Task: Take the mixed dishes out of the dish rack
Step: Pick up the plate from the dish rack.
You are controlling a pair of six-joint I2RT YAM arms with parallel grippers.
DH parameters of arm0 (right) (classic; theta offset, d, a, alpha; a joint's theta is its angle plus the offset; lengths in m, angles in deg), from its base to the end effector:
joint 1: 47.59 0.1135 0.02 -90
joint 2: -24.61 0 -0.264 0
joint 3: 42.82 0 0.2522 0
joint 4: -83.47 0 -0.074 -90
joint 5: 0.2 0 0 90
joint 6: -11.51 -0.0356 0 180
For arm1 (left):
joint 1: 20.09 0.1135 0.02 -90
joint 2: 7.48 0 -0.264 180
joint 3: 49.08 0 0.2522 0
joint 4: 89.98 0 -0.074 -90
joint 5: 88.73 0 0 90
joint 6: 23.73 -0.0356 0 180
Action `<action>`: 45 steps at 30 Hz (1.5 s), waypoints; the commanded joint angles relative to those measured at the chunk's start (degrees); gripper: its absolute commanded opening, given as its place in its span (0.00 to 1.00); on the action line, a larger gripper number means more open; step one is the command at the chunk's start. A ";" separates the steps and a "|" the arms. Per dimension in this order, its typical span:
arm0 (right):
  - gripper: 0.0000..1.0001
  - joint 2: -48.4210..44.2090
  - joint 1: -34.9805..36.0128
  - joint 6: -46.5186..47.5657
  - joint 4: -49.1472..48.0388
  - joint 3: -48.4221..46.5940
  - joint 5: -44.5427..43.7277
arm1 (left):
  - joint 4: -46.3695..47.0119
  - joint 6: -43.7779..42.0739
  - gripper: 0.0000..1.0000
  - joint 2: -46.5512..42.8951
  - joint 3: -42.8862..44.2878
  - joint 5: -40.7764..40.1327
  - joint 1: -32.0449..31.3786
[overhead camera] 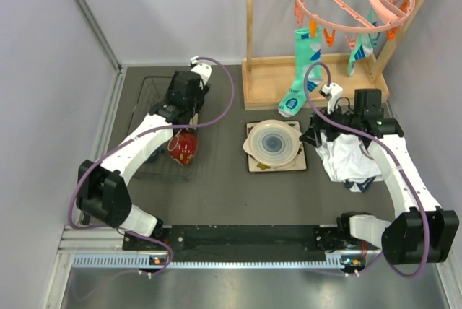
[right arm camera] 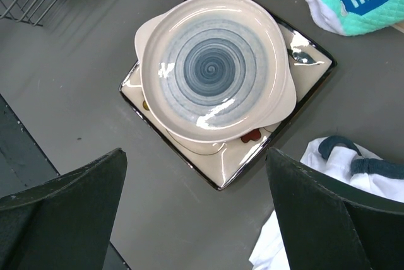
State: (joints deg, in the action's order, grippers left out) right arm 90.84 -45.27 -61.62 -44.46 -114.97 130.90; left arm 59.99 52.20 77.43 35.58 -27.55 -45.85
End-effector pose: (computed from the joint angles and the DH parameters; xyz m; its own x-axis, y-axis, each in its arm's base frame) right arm 0.2332 0.0329 0.3084 -0.5487 -0.2411 -0.8005 -0.6738 0.6944 0.2526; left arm 0.3133 -0.1321 0.3223 -0.4391 0.4484 -0.7786 0.1161 0.8876 0.4457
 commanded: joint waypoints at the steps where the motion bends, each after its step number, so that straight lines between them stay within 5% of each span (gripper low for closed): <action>1: 0.91 -0.14 -0.66 0.80 -2.09 0.38 1.52 | 2.48 2.02 0.71 -1.05 0.12 2.89 0.18; 45: 0.91 -0.76 -0.57 1.24 -1.65 1.09 1.52 | 4.84 2.37 0.67 4.31 0.04 6.76 8.53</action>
State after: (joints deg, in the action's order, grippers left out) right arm 90.89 -45.27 -61.58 -44.61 -114.29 131.06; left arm 62.32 53.51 82.15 35.29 -21.46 -37.89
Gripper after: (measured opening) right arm 0.912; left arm 0.684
